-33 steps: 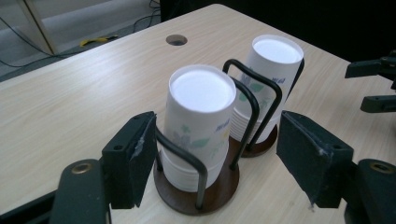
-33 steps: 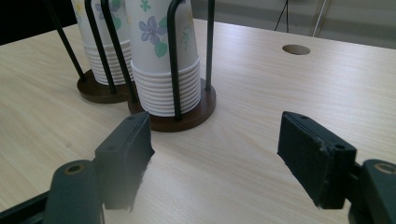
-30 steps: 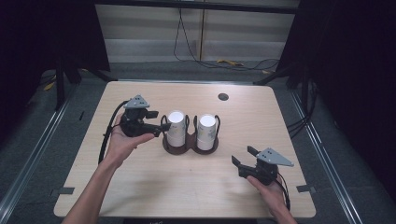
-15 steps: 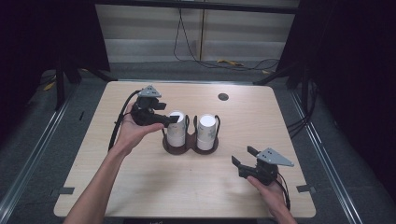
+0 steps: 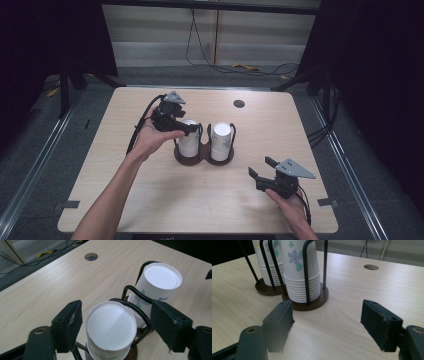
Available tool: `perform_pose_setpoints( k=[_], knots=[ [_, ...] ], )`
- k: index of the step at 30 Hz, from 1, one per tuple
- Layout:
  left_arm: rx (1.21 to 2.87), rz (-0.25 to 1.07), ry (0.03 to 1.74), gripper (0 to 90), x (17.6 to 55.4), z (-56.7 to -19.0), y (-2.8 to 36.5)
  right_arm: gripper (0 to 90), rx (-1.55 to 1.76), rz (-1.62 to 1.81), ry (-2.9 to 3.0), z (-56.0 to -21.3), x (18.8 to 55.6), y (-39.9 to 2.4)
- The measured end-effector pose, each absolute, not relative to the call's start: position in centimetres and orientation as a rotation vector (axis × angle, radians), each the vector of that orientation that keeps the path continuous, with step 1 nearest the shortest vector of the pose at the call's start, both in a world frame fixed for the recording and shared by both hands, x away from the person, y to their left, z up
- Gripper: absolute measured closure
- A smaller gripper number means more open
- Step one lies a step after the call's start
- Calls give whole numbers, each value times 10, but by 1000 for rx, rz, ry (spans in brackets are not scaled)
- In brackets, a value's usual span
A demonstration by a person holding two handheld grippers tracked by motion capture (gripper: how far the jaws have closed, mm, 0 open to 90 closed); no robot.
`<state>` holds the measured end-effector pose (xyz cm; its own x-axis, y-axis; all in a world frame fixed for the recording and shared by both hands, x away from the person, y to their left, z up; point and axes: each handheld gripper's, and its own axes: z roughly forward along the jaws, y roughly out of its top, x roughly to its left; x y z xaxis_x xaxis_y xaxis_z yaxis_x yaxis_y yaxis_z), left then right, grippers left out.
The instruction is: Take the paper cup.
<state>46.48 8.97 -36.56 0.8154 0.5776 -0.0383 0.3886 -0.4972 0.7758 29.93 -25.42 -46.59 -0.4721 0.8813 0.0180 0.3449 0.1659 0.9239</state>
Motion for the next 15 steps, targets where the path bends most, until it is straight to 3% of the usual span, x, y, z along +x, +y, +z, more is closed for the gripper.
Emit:
perform_pose_setpoints(
  k=[15],
  knots=[
    [2232,279,682,308,473,-373,83,258,1157,1290,1905,-466,299,-255]
  ],
)
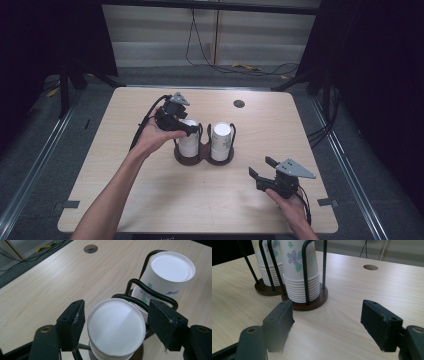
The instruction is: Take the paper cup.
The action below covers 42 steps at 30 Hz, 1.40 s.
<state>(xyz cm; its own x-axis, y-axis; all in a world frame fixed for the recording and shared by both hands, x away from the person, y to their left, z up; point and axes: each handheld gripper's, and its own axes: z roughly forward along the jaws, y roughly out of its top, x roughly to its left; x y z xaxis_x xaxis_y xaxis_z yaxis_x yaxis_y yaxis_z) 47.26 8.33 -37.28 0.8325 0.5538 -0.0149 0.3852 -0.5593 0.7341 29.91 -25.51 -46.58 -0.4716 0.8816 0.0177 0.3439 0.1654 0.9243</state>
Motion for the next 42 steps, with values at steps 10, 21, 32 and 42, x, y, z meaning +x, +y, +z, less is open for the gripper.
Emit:
perform_pose_setpoints(
  k=[10,21,32,42],
  knots=[
    [2258,269,677,315,474,-375,82,258,1154,1293,1900,-466,298,-255],
    [2286,272,671,341,477,-380,80,258,1156,1294,1897,-465,298,-256],
    [2270,271,691,355,477,-381,82,258,1157,1289,1896,-465,298,-256],
    [2239,276,710,357,476,-377,84,258,1160,1286,1896,-465,298,-256]
  ],
)
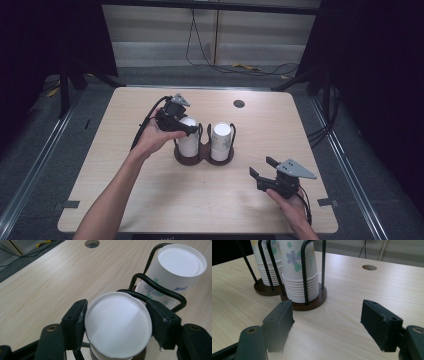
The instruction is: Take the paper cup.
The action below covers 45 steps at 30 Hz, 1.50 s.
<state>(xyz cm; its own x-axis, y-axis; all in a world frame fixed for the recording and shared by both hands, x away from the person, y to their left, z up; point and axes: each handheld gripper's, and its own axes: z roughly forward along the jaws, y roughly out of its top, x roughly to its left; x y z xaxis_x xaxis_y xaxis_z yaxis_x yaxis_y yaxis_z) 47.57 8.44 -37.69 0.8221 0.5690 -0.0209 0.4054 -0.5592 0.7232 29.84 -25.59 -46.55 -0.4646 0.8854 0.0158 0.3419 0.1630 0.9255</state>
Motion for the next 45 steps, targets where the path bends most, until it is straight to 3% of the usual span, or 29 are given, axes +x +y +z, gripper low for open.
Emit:
perform_pose_setpoints(
  k=[45],
  knots=[
    [2098,285,738,371,473,-356,98,258,1173,1307,1898,-466,301,-254]
  ],
)
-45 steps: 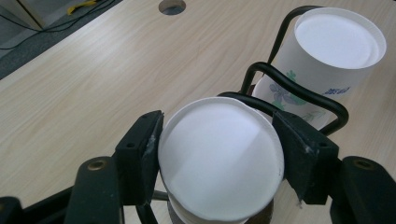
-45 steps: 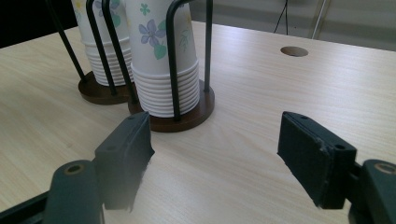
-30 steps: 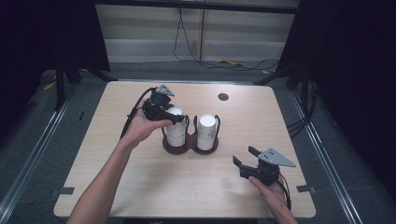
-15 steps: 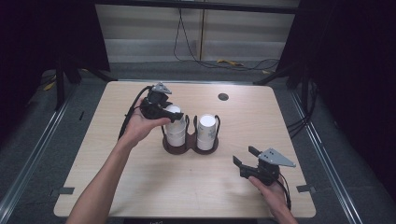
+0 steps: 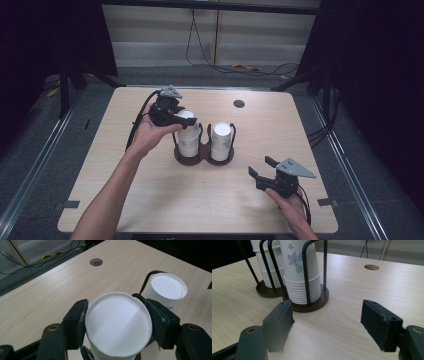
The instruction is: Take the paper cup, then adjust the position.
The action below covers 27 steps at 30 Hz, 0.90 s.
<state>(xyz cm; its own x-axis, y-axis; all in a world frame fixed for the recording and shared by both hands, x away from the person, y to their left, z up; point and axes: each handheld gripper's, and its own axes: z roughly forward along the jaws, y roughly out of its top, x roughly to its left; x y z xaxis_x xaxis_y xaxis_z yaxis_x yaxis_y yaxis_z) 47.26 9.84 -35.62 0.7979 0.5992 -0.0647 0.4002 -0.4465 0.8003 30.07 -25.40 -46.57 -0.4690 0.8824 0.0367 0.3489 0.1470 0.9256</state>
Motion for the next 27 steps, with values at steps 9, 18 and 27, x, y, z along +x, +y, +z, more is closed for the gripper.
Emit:
perform_pose_setpoints(
  k=[9,18,27],
  knots=[
    [2066,290,726,371,470,-350,100,258,1176,1313,1897,-466,302,-253],
    [2039,295,731,372,469,-344,104,258,1168,1302,1901,-466,300,-253],
    [2010,299,706,373,466,-338,104,258,1163,1300,1901,-466,299,-253]
  ],
)
